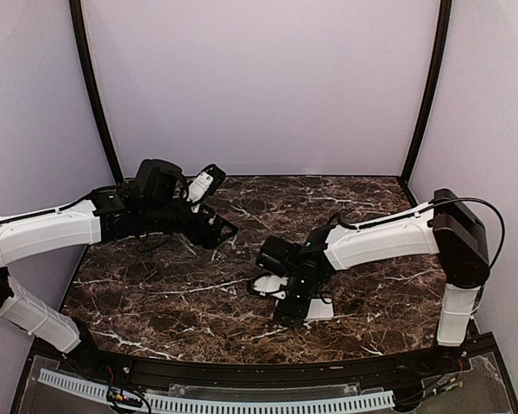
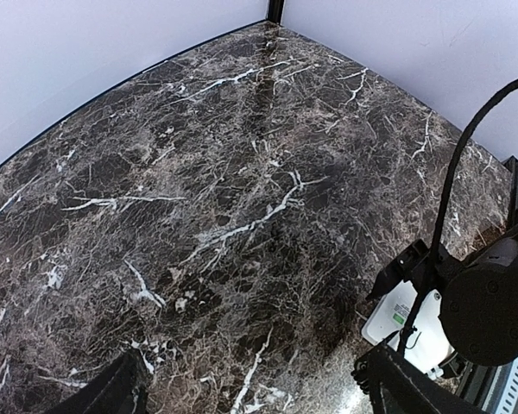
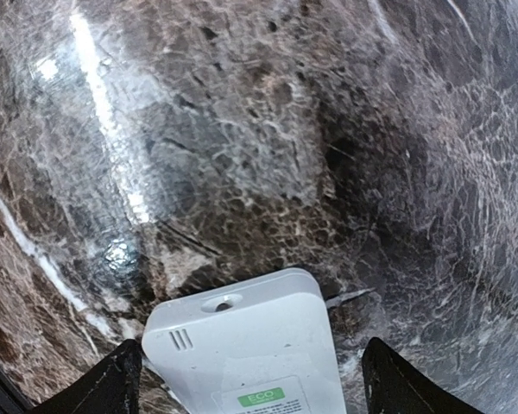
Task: Load the batteries into the remote control
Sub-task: Pick up the remote control from the center of the board, then place the remote control at the center of the board.
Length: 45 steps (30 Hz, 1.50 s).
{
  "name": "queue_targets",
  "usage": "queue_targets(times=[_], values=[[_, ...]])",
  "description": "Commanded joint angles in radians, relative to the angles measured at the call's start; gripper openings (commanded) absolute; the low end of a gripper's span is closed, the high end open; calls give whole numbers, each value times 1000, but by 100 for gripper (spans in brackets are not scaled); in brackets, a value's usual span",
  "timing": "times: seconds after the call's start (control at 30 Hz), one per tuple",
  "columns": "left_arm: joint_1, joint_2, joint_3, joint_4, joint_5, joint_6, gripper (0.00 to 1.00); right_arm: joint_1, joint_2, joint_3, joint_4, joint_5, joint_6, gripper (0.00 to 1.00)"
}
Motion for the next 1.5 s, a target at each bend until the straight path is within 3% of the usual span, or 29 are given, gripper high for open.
queue_targets(times=[0.0,0.07,0.13,0.43,0.67,0.9,1.3,1.4,1.47], values=[[1,-9,-8,15,26,-4,88,6,24,9,-37,-2,-9,75],[0,-6,-8,17,32,-3,88,6,36,11,-47,-7,-7,58],[0,-2,-7,17,42,-2,88,7,45,15,-50,-13,-6,50],[0,2,-3,22,108,11,87,7,16,42,-54,-28,8,31],[0,-14,-15,42,119,17,87,-20,-130,46,-2,-76,89,26],[-1,-31,-36,94,194,14,87,-113,-323,-33,162,-198,167,23],[-2,26,-86,163,271,-18,83,-162,-369,-137,305,-203,256,18],[-3,36,-126,250,381,-38,84,-166,-394,-154,330,-208,263,18],[-3,33,-198,393,451,-56,87,-168,-408,-170,345,-203,265,18]])
